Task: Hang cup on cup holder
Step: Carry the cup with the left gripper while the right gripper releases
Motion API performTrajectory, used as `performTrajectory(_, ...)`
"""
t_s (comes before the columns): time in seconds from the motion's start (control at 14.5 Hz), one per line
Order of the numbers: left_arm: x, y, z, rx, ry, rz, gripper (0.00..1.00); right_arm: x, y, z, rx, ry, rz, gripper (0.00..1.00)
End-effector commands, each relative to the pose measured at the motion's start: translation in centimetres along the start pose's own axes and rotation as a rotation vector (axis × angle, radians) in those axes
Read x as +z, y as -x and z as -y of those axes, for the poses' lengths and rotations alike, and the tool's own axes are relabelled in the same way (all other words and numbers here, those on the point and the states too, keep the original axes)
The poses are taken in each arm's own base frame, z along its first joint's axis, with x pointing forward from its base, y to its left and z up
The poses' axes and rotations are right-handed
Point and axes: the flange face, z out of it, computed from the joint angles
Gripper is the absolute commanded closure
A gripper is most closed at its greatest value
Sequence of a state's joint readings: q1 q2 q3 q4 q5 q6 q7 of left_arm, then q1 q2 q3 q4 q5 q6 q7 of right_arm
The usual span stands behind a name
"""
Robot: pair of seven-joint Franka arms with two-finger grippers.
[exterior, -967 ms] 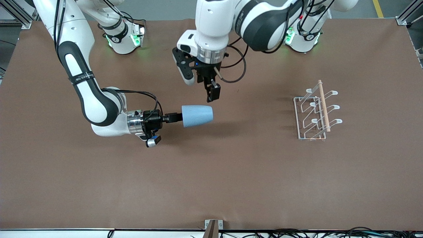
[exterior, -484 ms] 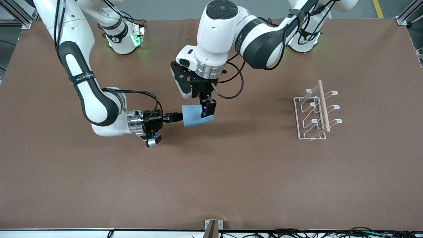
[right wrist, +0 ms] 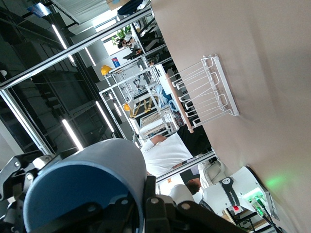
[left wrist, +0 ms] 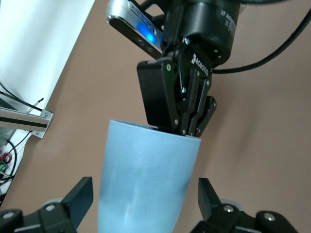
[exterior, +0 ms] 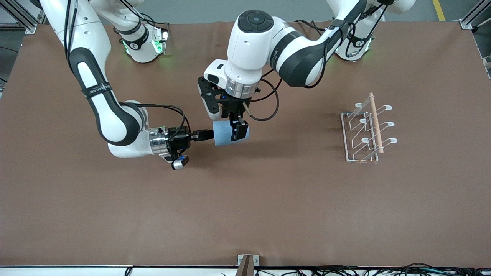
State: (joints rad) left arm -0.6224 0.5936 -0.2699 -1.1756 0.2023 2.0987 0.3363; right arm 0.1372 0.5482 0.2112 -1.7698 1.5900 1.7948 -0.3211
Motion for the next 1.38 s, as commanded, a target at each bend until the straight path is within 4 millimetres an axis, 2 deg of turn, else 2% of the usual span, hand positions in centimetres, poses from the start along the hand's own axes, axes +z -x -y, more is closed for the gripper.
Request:
performTrajectory(0.0,0.4,-0.4,0.3,0.04,-0.022,-0.002,0.05,0.4,0.2,0.1,-0.006,-0.027,0.001,0.94)
performTrajectory(0.28,1.3,-0.1,0.1,0.073,-0.043,0.029,0.13,0.4,0.2,0.1,-0.003,-0.027,0.001,0.93)
performTrajectory(0.76,1.9,0.1,0.1,0.092,-0.037,0.042,0.25,0.5,0.2,0.1,0.001,-0.028,0.002,0.91)
performTrajectory(0.9,1.9,0.1,0.1,0.092,-0.035,0.043,0.27,0.5,0.5,0.2,0.004,-0.042,0.03,0.85)
performTrajectory(0.97,1.8,0.1,0.2,0.09,-0.035,0.04,0.27,0.2,0.5,0.3,0.008,-0.045,0.035,0.76)
performTrajectory(1.11,1.4,0.2,0.3,0.089,-0.035,0.046,0.27,0.2,0.5,0.3,0.014,-0.047,0.039,0.35)
performTrajectory(1.17,1.2,0.3,0.2,0.088,-0.031,0.055,0.27,0.2,0.5,0.3,0.015,-0.048,0.037,0.0)
performTrajectory(1.31,0.9,0.9,0.5,0.081,-0.019,0.097,0.27,0.2,0.5,0.3,0.013,-0.046,0.036,0.0)
